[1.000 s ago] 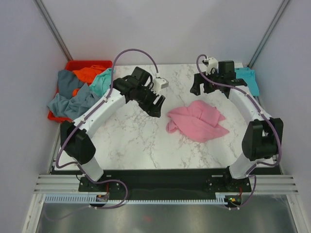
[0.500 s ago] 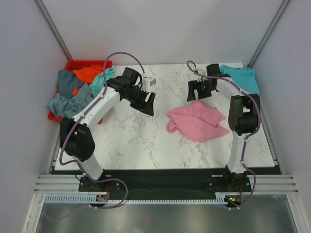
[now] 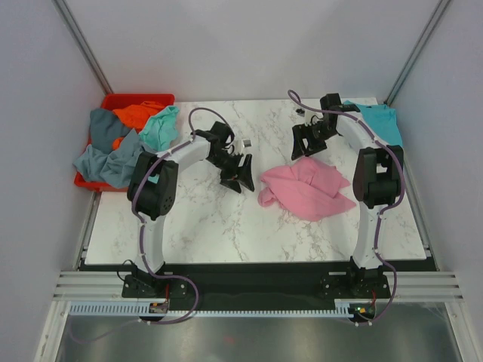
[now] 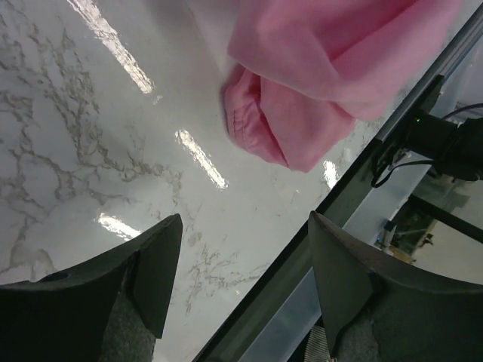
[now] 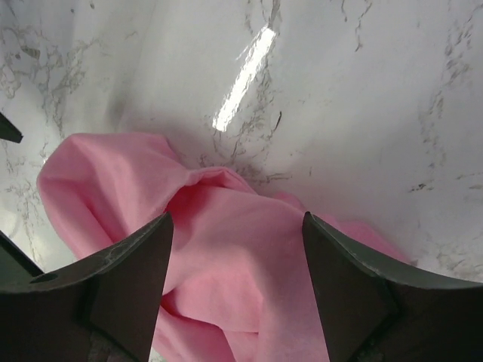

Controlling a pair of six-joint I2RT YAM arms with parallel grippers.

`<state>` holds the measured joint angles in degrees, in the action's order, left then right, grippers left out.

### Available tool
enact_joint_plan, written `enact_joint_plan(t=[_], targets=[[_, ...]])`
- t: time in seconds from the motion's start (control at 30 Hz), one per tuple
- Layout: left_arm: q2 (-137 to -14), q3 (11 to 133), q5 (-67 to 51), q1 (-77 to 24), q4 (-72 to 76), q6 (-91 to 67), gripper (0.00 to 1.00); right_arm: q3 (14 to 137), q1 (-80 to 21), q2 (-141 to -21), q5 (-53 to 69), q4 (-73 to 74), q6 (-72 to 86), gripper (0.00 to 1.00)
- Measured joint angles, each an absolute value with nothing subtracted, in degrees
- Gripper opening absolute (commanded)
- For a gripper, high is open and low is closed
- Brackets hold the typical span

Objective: Fold and stack the t-shirts
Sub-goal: Flatten the tshirt out

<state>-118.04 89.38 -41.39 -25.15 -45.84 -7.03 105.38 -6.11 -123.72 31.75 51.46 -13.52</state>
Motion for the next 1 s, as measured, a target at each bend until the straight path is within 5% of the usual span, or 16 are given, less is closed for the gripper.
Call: enact_joint_plan(t=[0.53,0.73,0.9,1.0], targets=[[-128.2,92.7,-50.6,-30.0,-41.6,-12.8,0.62,103.8,-6.1,-123.7,31.2,56.0,-16.3,0.82],[-130.2,92.7,-51.6,-32.0,-41.4,-13.2,0.44,103.8,-5.9,-123.7,31.2,56.2,-16.3,0.84],[-131.4,93.9,-51.5,-31.9,-41.5,-13.3,0.02,103.8,-5.4,-123.6,31.2,56.2,-16.2,0.84],[-131.5,95.2,-50.6,-31.8,-41.7,-13.0,0.02,103.8,-5.1,-123.4,31.2,56.1,-16.0,0.84]])
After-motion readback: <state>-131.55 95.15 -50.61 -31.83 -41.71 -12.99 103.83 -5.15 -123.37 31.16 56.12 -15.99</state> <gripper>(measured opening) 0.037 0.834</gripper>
